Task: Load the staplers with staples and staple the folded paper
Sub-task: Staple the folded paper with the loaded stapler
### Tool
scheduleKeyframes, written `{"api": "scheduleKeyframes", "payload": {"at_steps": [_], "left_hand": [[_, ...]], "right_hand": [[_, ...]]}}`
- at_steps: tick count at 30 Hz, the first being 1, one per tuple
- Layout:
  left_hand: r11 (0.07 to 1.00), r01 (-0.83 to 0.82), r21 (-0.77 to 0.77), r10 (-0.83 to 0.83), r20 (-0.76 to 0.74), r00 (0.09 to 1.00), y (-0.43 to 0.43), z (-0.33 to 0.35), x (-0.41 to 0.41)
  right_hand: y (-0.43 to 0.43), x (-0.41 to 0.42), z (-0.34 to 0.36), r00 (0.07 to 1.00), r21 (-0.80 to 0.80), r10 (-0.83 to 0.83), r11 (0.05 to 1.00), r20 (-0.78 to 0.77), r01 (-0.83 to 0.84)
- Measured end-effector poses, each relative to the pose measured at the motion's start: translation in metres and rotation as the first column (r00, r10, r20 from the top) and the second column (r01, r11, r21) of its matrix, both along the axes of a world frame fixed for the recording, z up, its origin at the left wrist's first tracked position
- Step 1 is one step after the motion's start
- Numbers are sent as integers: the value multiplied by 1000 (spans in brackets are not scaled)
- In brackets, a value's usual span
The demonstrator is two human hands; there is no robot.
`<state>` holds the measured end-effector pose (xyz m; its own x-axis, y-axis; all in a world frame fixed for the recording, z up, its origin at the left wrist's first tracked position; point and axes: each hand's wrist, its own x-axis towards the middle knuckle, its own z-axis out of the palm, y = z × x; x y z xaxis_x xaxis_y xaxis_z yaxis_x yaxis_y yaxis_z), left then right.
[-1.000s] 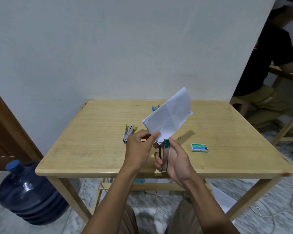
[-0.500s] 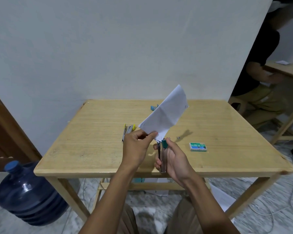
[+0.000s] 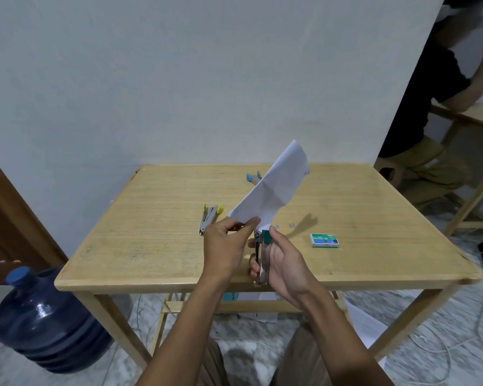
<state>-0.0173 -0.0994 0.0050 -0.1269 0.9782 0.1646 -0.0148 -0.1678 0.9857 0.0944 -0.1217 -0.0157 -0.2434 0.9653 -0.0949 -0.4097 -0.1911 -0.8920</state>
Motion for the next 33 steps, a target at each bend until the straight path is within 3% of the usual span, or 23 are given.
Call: {"api": "scheduleKeyframes", "payload": {"at_steps": [8,12,24,27,33], "left_hand": [[996,56,-74,-54,33,998,-4,-2,0],[978,106,-179,-84,125,989,-2,-4,-2],[953,202,-224,-134,287,949,0,-8,-2],[945,233,-228,-148,337,930,-1,-8,-2],[954,215,-211,-158,257,953,9,-8,-9]], "right_hand": [[-1,2,1,995,17,2,1000,-99,-1],[1,1,3,993,26,-16,999,-118,19],[9,-3,-8,980,19,-194,981,51,194],[10,-3,-9,973,29,-229,973,35,228],[8,2,-5,954,61,-260,965,152,253]]}}
